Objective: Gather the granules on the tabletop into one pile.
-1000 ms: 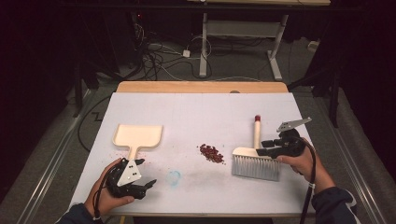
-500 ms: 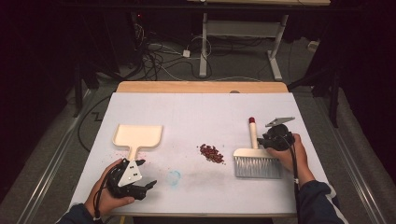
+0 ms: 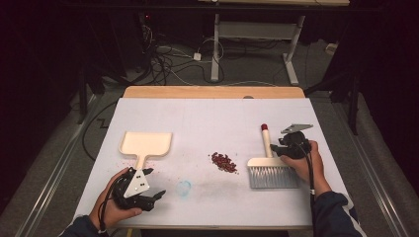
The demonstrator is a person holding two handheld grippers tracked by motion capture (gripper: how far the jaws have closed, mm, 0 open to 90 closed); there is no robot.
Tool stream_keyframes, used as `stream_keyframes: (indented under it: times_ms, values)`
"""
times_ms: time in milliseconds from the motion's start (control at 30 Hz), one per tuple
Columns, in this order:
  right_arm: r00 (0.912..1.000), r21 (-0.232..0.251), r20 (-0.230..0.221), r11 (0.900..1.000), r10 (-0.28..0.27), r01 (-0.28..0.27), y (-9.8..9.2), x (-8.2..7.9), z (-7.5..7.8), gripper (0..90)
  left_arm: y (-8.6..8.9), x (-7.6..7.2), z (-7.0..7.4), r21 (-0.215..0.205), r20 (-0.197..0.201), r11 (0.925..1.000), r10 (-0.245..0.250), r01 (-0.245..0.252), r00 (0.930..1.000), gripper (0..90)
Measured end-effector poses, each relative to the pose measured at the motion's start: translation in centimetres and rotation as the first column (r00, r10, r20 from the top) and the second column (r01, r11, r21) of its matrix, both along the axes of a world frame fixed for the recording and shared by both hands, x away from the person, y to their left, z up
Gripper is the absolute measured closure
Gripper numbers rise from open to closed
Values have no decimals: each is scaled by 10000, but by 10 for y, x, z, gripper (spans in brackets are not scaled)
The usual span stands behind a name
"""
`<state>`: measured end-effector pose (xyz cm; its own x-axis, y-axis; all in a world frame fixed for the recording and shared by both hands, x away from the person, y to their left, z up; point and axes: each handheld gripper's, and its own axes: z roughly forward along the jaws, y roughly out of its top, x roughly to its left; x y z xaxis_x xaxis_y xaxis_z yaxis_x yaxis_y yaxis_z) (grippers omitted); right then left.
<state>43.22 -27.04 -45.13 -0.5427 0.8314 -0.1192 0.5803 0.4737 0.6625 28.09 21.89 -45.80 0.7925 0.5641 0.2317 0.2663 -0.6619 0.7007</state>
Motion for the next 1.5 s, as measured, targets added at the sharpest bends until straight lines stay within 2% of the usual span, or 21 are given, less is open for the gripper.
stream_keyframes:
  times_ms: [133,267,533,567,667,833,1000,1033,1267,1500]
  values:
    - [9967,585,798,9981,165,-213,-1,-5,9,516,1,0,0,-49,24,10000,45,-45,10000,205]
    - [9841,1093,1746,9927,321,-518,0,-16,24,448,1,0,1,-28,135,9999,103,-102,9999,205]
    - [9575,1671,2830,9802,556,-1063,2,-41,47,355,2,1,1,-33,171,9997,231,-231,9996,205]
    - [9559,1702,2871,9788,617,-1143,2,-45,50,357,1,2,1,-42,162,9997,240,-239,9996,204]
    - [9440,1743,3205,9746,786,-1404,3,-53,56,348,1,3,1,-12,168,9997,245,-245,9996,205]
    - [9327,1861,3526,9711,756,-1491,6,-66,64,316,2,3,1,-74,182,9995,317,-315,9993,205]
    - [9186,1611,3826,9720,984,-1712,10,-81,65,288,2,4,1,-77,181,9994,339,-337,9993,205]
    - [9127,1558,3952,9716,1037,-1779,10,-84,65,280,2,4,1,-72,181,9994,342,-341,9993,205]
    - [8964,1340,4248,9704,1268,-2008,13,-102,58,250,2,4,1,-73,204,9992,396,-394,9990,204]
    - [8884,1219,4397,9713,1318,-2044,12,-119,42,250,2,6,1,-65,221,9990,435,-434,9988,204]
